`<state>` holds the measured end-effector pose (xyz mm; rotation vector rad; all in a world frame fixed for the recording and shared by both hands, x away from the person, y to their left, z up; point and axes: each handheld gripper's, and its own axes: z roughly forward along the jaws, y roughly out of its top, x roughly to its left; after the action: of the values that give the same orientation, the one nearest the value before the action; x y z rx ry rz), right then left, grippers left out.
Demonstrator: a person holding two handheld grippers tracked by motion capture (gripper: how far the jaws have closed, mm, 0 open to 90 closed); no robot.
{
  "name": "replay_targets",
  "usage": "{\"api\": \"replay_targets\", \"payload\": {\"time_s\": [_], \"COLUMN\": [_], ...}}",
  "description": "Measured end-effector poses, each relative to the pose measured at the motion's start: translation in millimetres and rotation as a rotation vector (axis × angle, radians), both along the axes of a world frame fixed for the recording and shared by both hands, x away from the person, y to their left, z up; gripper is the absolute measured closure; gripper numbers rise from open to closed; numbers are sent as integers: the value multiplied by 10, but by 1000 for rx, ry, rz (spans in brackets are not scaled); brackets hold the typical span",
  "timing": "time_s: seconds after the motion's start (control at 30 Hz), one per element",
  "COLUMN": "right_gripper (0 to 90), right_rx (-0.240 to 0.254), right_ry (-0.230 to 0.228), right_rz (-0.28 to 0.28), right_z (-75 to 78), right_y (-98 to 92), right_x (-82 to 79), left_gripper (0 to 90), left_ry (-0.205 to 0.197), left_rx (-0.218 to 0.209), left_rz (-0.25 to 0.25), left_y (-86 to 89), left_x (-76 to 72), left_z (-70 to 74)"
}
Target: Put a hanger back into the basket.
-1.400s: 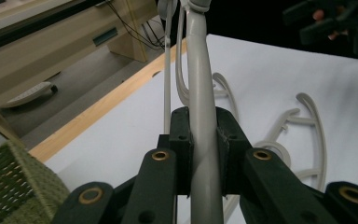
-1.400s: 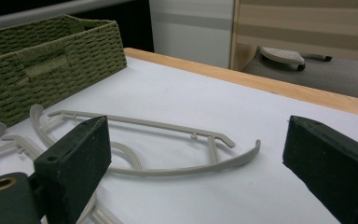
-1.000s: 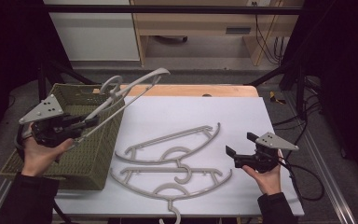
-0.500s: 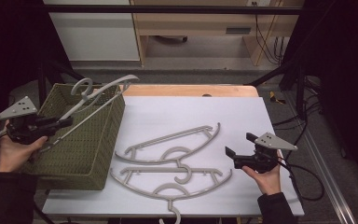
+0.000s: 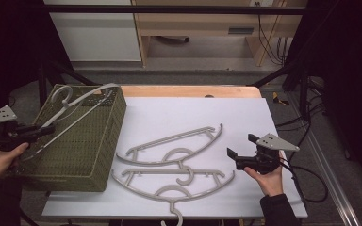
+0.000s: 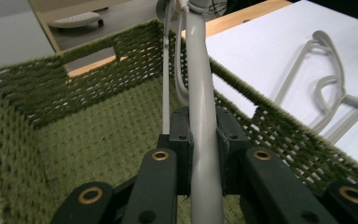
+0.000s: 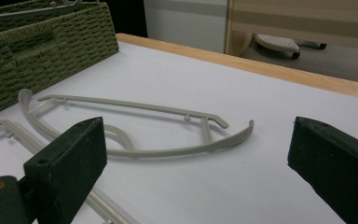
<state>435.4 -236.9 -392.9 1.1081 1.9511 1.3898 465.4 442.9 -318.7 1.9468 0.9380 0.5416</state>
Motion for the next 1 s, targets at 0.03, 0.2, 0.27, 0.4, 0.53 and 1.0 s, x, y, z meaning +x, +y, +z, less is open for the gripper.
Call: {"api": "replay_targets", "payload": {"time_s": [0.03, 0.2, 0.27, 0.4, 0.53, 1.0], "right_gripper": [47, 47, 46, 46, 46, 46], "right_rx": [-1, 0, -5, -2, -5, -13], "right_ry": [-4, 2, 2, 3, 5, 14], "right_rz": [2, 2, 6, 5, 5, 14], "right_z": [1, 0, 0, 0, -3, -22], "right_y": [-3, 0, -3, -1, 3, 28], "right_x": [1, 0, -2, 0, 2, 14], "left_gripper": [791, 791, 791, 791, 790, 782], "left_ry": [3, 2, 11, 32, 67, 153], "left_rx": [-7, -16, -7, -6, 2, 57], "left_rz": [4, 17, 22, 39, 55, 133], "left_y": [22, 50, 50, 65, 60, -31], "left_x": [0, 21, 41, 99, 160, 284], "left_z": [-17, -39, -55, -138, -289, -564]}}
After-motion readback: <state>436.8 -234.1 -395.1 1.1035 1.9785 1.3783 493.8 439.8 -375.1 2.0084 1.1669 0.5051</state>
